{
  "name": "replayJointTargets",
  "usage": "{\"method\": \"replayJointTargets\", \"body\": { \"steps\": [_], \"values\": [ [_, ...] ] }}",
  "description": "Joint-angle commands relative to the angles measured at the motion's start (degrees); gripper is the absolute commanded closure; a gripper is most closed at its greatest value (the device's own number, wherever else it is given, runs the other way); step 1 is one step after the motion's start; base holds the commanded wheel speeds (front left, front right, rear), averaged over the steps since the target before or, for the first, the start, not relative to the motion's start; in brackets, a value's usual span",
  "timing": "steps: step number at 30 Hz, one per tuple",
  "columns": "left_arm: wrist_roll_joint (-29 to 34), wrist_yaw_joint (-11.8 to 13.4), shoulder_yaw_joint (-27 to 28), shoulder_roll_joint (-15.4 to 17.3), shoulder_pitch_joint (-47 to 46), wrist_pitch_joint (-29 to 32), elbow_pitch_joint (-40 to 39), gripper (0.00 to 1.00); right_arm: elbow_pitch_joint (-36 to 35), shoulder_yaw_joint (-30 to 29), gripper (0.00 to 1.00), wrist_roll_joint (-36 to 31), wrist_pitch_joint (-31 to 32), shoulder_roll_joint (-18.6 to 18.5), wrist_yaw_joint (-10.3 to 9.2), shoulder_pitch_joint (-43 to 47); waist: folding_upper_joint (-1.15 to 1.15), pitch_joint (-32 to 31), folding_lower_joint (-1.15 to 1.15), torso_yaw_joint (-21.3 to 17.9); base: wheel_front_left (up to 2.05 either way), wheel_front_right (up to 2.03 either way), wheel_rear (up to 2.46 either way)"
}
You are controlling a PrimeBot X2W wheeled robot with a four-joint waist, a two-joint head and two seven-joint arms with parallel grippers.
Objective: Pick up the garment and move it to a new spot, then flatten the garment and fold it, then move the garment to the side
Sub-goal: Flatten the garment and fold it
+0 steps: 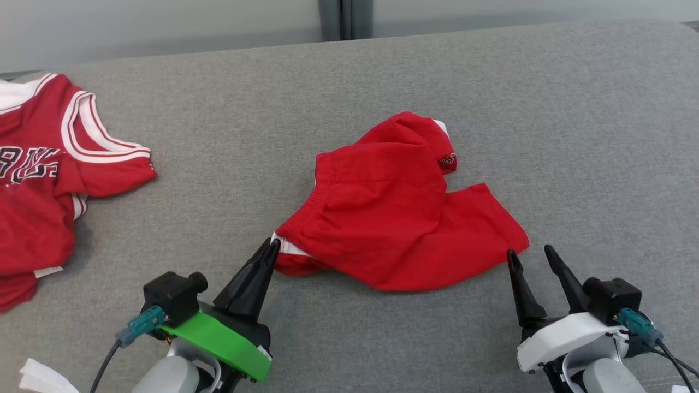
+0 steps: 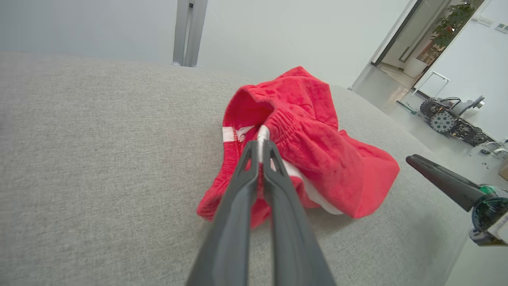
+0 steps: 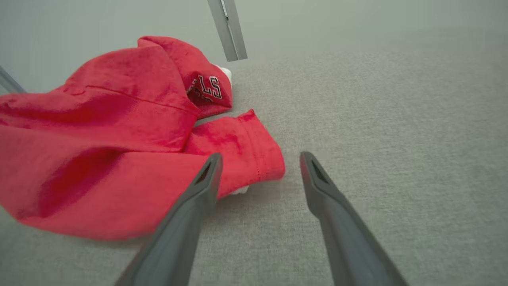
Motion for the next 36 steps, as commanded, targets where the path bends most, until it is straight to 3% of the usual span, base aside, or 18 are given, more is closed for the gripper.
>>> {"method": "replayJointTargets", "body": {
  "steps": [1, 11, 13, 15, 16, 21, 27, 31, 34, 36],
  "values": [
    [-0.59, -0.27, 0.47, -0.59, -0.87, -0.32, 0.56, 1.0, 2.29, 1.37, 0.0, 0.61, -0.03, -1.11, -0.01, -1.24, 0.0, 0.58, 0.0, 1.64, 0.0, 0.0, 0.0],
    [2.34, -0.42, 1.07, -2.28, -3.09, -0.7, 3.5, 1.0, 8.71, 7.0, 0.0, 9.81, -0.03, -3.96, -0.01, -7.02, 0.0, 1.04, 0.0, 2.6, 0.0, 0.0, 0.0],
    [2.48, -0.4, 1.22, -2.64, -2.97, -0.7, 3.38, 1.0, 10.9, 8.37, 0.58, 12.58, -0.03, -3.9, -0.01, -7.75, 0.0, 1.02, 0.0, 2.64, 0.0, 0.0, 0.0],
    [2.81, -0.4, 1.37, -2.65, -2.9, -0.7, 3.23, 1.0, 13.04, 10.73, 0.91, 15.0, -0.03, -4.48, -0.01, -9.19, 0.0, 1.03, 0.0, 2.54, 0.0, 0.0, 0.0],
    [2.93, -0.41, 1.46, -2.65, -2.88, -0.67, 3.19, 1.0, 14.22, 12.07, 1.0, 16.17, -0.03, -5.0, -0.01, -9.96, 0.0, 1.01, 0.0, 2.42, 0.0, 0.0, 0.0],
    [3.85, -0.42, 1.42, -2.71, -3.33, -0.68, 2.41, 1.0, 13.75, 15.61, 1.0, 18.19, -0.03, -7.47, -0.01, -11.93, 0.0, 0.88, 0.0, 1.88, 0.0, 0.0, 0.0],
    [2.31, -0.42, 0.11, -1.59, -0.84, -0.67, -4.35, 1.0, 2.83, 12.25, 1.0, 17.99, -0.03, -12.51, -0.01, -5.71, 0.0, -0.81, 0.0, 1.22, 0.0, 0.0, 0.0],
    [-2.56, -0.42, -2.28, 1.33, 2.19, -0.05, -12.67, 1.0, -6.64, 9.1, 1.0, 17.43, 0.22, -18.6, -0.01, 1.88, 0.0, -2.28, 0.0, 0.53, 0.0, 0.0, 0.0],
    [-5.02, -0.42, -3.76, 4.31, 3.58, 2.47, -18.1, 1.0, -14.13, 4.77, 1.0, 18.11, 5.63, -21.98, -0.01, 6.48, 0.0, -2.7, 0.0, 0.26, 0.0, 0.0, 0.0],
    [-6.1, -0.42, -4.25, 5.22, 3.94, 4.04, -20.04, 1.0, -18.27, 2.34, 1.0, 18.64, 11.23, -21.76, -0.01, 7.76, 0.0, -2.69, 0.0, 0.39, 0.0, 0.0, 0.0]
  ]
}}
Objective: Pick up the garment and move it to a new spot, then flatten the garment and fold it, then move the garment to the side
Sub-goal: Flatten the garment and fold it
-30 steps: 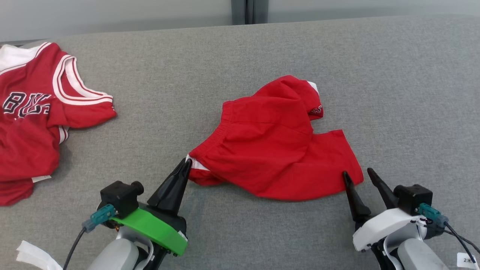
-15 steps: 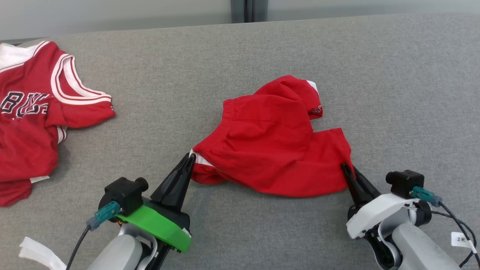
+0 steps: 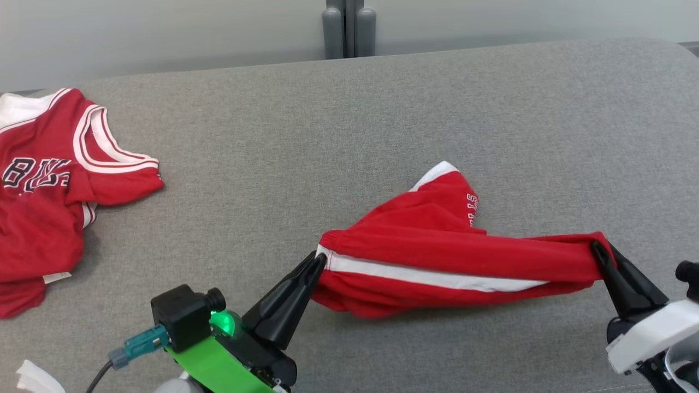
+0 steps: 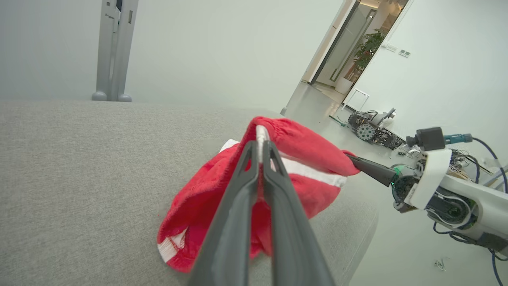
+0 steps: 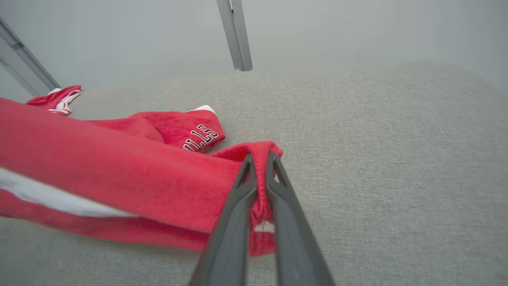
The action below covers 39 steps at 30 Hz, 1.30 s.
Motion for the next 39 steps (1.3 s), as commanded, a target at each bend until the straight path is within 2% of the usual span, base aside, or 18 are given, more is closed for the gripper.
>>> {"method": "replayJointTargets", "body": {
  "steps": [1, 3, 6, 7, 8, 9, 13, 14, 17, 19, 22, 28, 36, 37, 38, 39],
  "values": [
    [-0.59, -0.13, 0.01, 0.41, 0.43, 0.59, -0.65, 1.0, -2.06, -0.87, 1.0, 1.7, 3.02, 1.63, 0.0, -0.04, 0.0, 0.07, 0.0, 0.16, 0.0, 0.0, 0.0],
    [-0.3, 0.03, -0.21, 0.69, -0.75, 1.46, -0.18, 1.0, -2.45, -1.99, 1.0, 1.27, 7.95, 2.4, 0.0, -2.02, 0.0, 0.43, 0.0, 0.72, 0.0, 0.0, 0.0],
    [-0.19, 0.25, -0.38, -0.94, -2.81, 1.76, 2.23, 1.0, 1.82, -0.96, 1.0, 1.37, 13.18, 6.88, 0.01, -7.46, 0.0, 1.56, 0.0, 1.92, 0.0, 0.0, 0.0],
    [0.19, 0.4, -0.34, -1.34, -3.49, 1.54, 3.57, 1.0, 4.06, -0.31, 0.73, 0.5, 13.9, 8.02, 0.0, -9.75, 0.0, 1.91, 0.0, 2.3, 0.0, 0.0, 0.0],
    [0.33, 0.47, -0.19, -1.87, -3.98, 1.17, 4.67, 1.0, 5.6, -0.02, 0.0, 0.2, 13.17, 9.29, 0.01, -12.07, 0.0, 2.25, 0.0, 2.58, 0.0, 0.0, 0.0],
    [0.44, 0.89, 0.28, -2.81, -4.59, 0.43, 6.2, 1.0, 8.33, -0.85, 0.0, -0.64, 11.29, 10.98, -0.01, -14.5, 0.0, 2.64, 0.0, 2.88, 0.0, 0.0, 0.0],
    [1.48, 1.54, 1.68, -5.33, -6.68, -2.02, 11.28, 1.0, 12.95, 0.62, 0.0, -2.74, 2.47, 13.39, 0.01, -18.38, 0.0, 3.91, 0.0, 3.86, 0.0, 0.0, 0.0],
    [1.79, 1.72, 2.02, -5.74, -6.94, -2.41, 12.11, 1.0, 12.9, 0.84, 0.0, -2.65, 0.75, 13.12, 0.01, -18.5, 0.0, 4.08, 0.0, 3.9, 0.0, 0.0, 0.0],
    [2.77, 2.13, 4.23, -8.0, -7.71, -3.92, 14.95, 1.0, 12.72, 2.07, 0.0, -3.96, -4.85, 9.29, -0.01, -14.87, 0.0, 4.69, 0.0, 3.92, 0.0, 0.0, 0.0],
    [3.61, 2.33, 5.78, -8.92, -7.9, -4.25, 16.43, 1.0, 11.7, 3.21, 0.0, -4.2, -6.05, 7.29, 0.0, -11.75, 0.0, 5.03, 0.0, 3.91, 0.0, 0.0, 0.0],
    [4.73, 1.97, 7.41, -9.95, -7.82, -4.56, 17.86, 1.0, 9.17, 3.68, 0.0, -2.89, -6.17, 4.55, 0.0, -7.67, 0.0, 5.56, 0.0, 3.65, 0.0, 0.0, 0.0],
    [7.05, 0.94, 10.25, -11.38, -7.17, -4.54, 19.22, 1.0, 5.74, 6.29, 0.0, 1.33, -5.33, 2.5, 0.0, -4.67, 0.0, 6.27, 0.0, 3.49, 0.0, 0.0, 0.0],
    [9.54, 0.1, 10.76, -12.91, -8.42, -4.52, 20.38, 1.0, 12.97, 10.28, 0.0, 4.38, -1.06, 3.87, 0.0, -9.37, 0.0, 7.17, 0.0, 4.99, 0.0, 0.0, 0.0],
    [9.78, 0.03, 10.77, -13.07, -8.48, -4.52, 20.44, 1.0, 13.84, 10.98, 0.14, 4.93, -0.94, 3.78, 0.0, -9.96, 0.0, 7.25, 0.0, 5.2, 0.0, 0.0, 0.0],
    [9.91, -0.03, 10.83, -13.14, -8.48, -4.52, 20.51, 1.0, 14.41, 11.47, 0.56, 5.72, -0.79, 3.88, 0.0, -10.38, 0.0, 7.32, 0.0, 5.3, 0.0, 0.0, 0.0],
    [10.08, -0.09, 10.85, -13.19, -8.53, -4.52, 20.56, 1.0, 15.07, 12.15, 0.76, 6.72, -0.58, 4.01, 0.0, -10.83, 0.0, 7.4, 0.0, 5.39, 0.0, 0.0, 0.0]
  ]
}}
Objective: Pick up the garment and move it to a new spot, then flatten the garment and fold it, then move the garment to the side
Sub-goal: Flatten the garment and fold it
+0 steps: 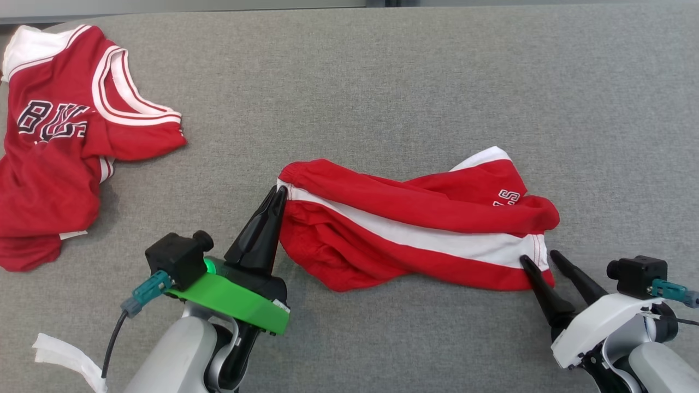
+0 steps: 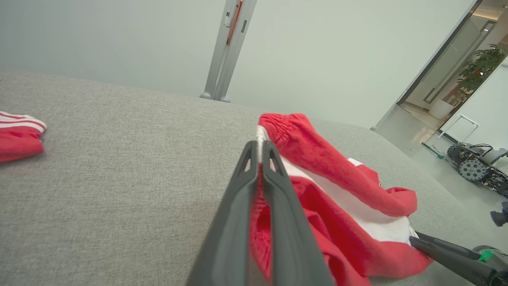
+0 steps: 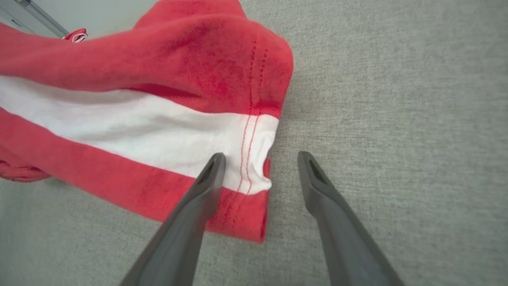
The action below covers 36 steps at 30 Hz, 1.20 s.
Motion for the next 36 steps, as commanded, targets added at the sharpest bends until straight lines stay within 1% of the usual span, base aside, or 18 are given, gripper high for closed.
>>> {"method": "replayJointTargets", "body": {
  "steps": [1, 4, 6, 9, 12, 16, 18, 21, 24, 27, 29, 32, 36],
  "values": [
    [0.3, -0.3, 0.33, -0.19, -0.8, -0.19, 0.15, 1.0, 0.58, 0.84, 1.0, 1.21, 0.53, 0.02, 0.0, -0.95, 0.0, 0.21, 0.0, 0.23, 0.0, 0.0, 0.0],
    [0.56, -0.36, 0.43, -0.23, -1.02, -0.19, 0.34, 1.0, 1.04, 2.57, 1.0, 2.47, -0.7, -1.26, 0.0, -1.64, 0.0, 0.31, 0.0, 0.38, 0.0, 0.0, 0.0],
    [0.87, -0.39, 0.33, -0.2, -1.19, -0.19, 0.32, 1.0, 0.6, 2.53, 1.0, 3.25, -2.68, -1.92, 0.0, -1.69, 0.0, 0.18, 0.0, 0.39, 0.0, 0.0, 0.0],
    [1.03, -0.41, 0.18, 0.1, -1.26, -0.19, -0.02, 1.0, -0.99, 2.01, 1.0, 3.6, -5.55, -3.47, 0.0, -0.82, 0.0, -0.32, 0.0, 0.19, 0.0, 0.0, 0.0],
    [0.79, -0.42, -0.63, 0.81, -1.15, -0.19, -0.59, 1.0, -3.73, 0.25, 1.0, 4.0, -7.62, -5.37, 0.0, 0.95, 0.0, -1.28, 0.0, -0.31, 0.0, 0.0, 0.0],
    [-1.24, -0.37, -2.69, 2.05, -2.05, -0.2, -2.59, 1.0, -9.4, -5.15, 1.0, 4.74, -9.02, -7.49, 0.0, 4.21, 0.0, -2.63, 0.0, -0.95, 0.0, 0.0, 0.0],
    [-3.01, -0.37, -4.73, 3.0, -3.09, -0.19, -4.47, 1.0, -13.3, -8.35, 1.0, 5.26, -9.27, -8.33, 0.0, 6.1, 0.0, -3.03, 0.0, -1.34, 0.0, 0.0, 0.0],
    [-7.3, -0.37, -6.7, 4.5, -5.66, 0.21, -7.62, 1.0, -19.3, -13.02, 1.0, 6.42, -9.48, -9.21, 0.0, 7.9, 0.0, -3.32, 0.0, -2.34, 0.0, 0.0, 0.0],
    [-11.71, -0.37, -8.4, 5.85, -9.77, 1.89, -10.23, 1.0, -23.58, -16.58, 1.0, 8.33, -9.55, -9.33, 0.0, 7.49, 0.0, -2.91, 0.0, -3.37, 0.0, 0.0, 0.0],
    [-15.42, -0.37, -10.38, 6.9, -17.44, 4.46, -12.05, 1.0, -25.72, -19.35, 1.0, 10.41, -8.33, -10.45, 0.0, 3.03, 0.0, -1.26, 0.0, -5.28, 0.0, 0.0, 0.0],
    [-17.8, -0.37, -11.16, 7.17, -23.31, 6.08, -11.62, 1.0, -25.2, -19.82, 1.0, 12.33, -7.02, -11.06, 0.0, -1.77, 0.0, 0.4, 0.0, -7.02, 0.0, 0.0, 0.0],
    [-19.8, -0.37, -11.72, 6.54, -33.35, 7.14, -8.49, 1.0, -21.34, -19.65, 1.0, 13.47, -5.67, -12.0, 0.0, -12.02, 0.0, 3.65, 0.0, -10.04, 0.0, 0.0, 0.0],
    [-19.44, -0.38, -12.08, 4.11, -47.22, 4.34, -1.63, 1.0, -13.98, -18.89, 1.0, 11.94, -6.89, -10.97, 0.0, -27.44, 0.0, 8.69, 0.0, -13.85, 0.0, 0.0, 0.0]
  ]
}}
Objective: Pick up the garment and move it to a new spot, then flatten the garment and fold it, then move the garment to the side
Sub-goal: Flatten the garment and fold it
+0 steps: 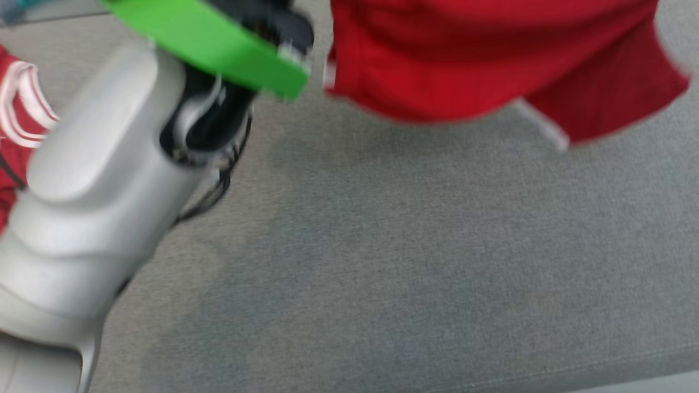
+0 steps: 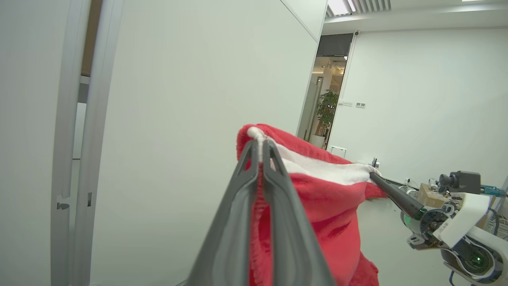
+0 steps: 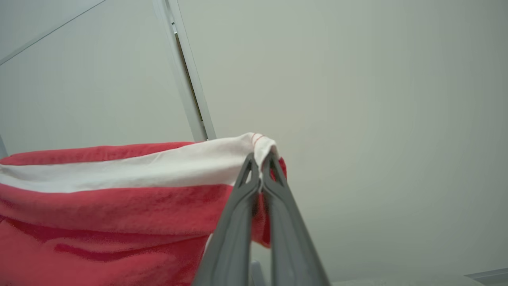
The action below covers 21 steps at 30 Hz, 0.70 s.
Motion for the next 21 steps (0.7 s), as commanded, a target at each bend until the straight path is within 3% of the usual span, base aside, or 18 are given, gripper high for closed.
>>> {"method": "replayJointTargets", "body": {
  "steps": [1, 6, 9, 13, 21],
  "values": [
    [0.82, -0.13, -0.02, -0.85, -4.55, -1.92, 2.37, 1.0, 2.11, 0.4, 1.0, -1.48, -0.98, 0.29, 0.01, -4.61, 0.0, 7.32, 0.0, -6.43, 0.0, 0.0, 0.0],
    [3.48, -0.13, 0.2, -3.41, -14.05, -5.05, 6.67, 1.0, 6.17, 0.37, 1.0, -4.79, -2.81, 1.43, 0.0, -15.89, 0.0, 11.8, 0.0, -8.44, 0.0, 0.0, 0.0],
    [5.68, -0.13, 2.85, -4.24, -11.76, -5.11, 4.56, 1.0, 6.55, 1.23, 1.0, -5.73, -3.07, 2.32, 0.0, -16.4, 0.0, 13.12, 0.0, -8.38, 0.0, 0.0, 0.0],
    [7.87, -0.12, 4.02, -4.32, -2.52, -5.01, 1.97, 1.0, 5.68, -0.85, 1.0, -7.05, -3.12, 4.64, 0.0, -10.01, 0.0, 13.37, 0.0, -6.84, 0.0, 0.0, 0.0],
    [9.87, -0.12, 2.81, -3.41, 21.78, -5.04, -2.55, 1.0, 2.83, -4.74, 1.0, -10.54, -3.15, 11.09, 0.0, 11.22, 0.0, 11.15, 0.0, -4.58, 0.0, 0.0, 0.0]
  ]
}}
